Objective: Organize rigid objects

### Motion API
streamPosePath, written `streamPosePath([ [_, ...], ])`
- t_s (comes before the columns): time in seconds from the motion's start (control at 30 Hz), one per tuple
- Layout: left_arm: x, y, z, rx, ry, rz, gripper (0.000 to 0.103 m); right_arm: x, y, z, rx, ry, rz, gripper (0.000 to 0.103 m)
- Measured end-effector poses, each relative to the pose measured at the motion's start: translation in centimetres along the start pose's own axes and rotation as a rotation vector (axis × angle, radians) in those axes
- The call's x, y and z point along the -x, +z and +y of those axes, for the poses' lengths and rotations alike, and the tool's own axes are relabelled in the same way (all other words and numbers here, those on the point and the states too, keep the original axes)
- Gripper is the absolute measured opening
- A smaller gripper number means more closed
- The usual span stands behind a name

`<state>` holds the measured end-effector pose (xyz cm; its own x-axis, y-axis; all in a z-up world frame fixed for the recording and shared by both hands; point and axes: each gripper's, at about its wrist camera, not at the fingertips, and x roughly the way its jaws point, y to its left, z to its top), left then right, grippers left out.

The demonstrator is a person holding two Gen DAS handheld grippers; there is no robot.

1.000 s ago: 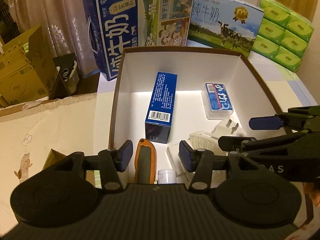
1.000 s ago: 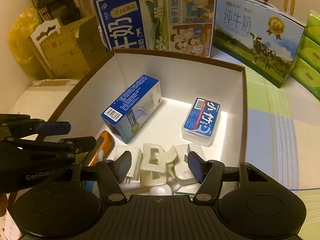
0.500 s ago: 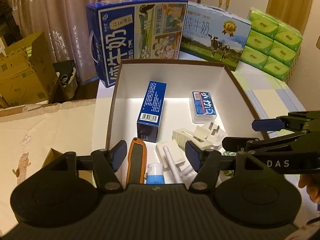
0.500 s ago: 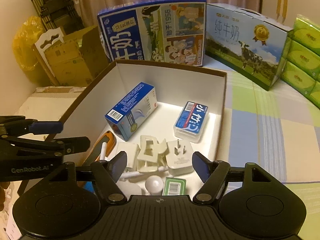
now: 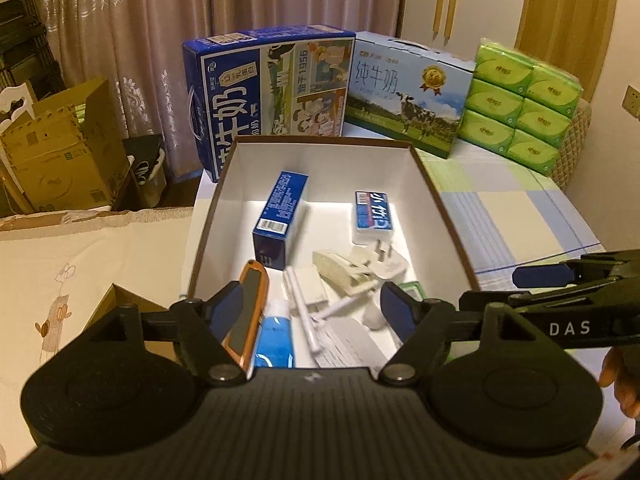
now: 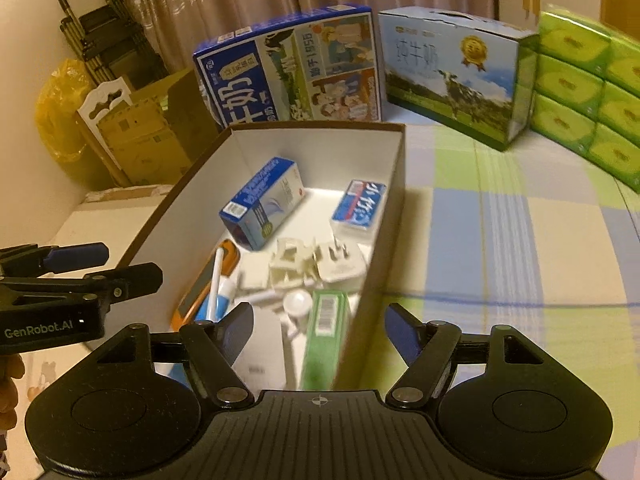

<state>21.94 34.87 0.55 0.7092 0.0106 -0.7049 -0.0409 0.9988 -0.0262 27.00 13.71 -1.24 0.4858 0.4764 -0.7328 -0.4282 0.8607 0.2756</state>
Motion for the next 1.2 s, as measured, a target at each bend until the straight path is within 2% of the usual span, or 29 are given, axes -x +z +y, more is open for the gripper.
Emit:
streamPosePath([
  [0.17, 2.3, -1.7, -2.3, 0.001, 0.034, -0.024, 0.074, 3.1, -2.3, -0.9, 0.058, 0.002, -0.016, 0.07],
  [0.47, 6.0, -4.9, -6.5, 0.053, 0.049, -0.038, 0.074, 8.2, -6.3, -3.7, 0.089, 0.03, -0.045, 0.07],
  [0.73, 8.5, -8.0, -11.5, 0.072, 0.041, -0.006, 0.073, 12.0, -9.3, -6.8, 0.067, 0.055, -0.032, 0.07],
  [1.2, 11.2, -12.4, -20.1, 0.067, 0.014, 0.052, 0.072, 18.3, -15.2, -12.0, 0.055, 0.021, -0.006, 0.07],
])
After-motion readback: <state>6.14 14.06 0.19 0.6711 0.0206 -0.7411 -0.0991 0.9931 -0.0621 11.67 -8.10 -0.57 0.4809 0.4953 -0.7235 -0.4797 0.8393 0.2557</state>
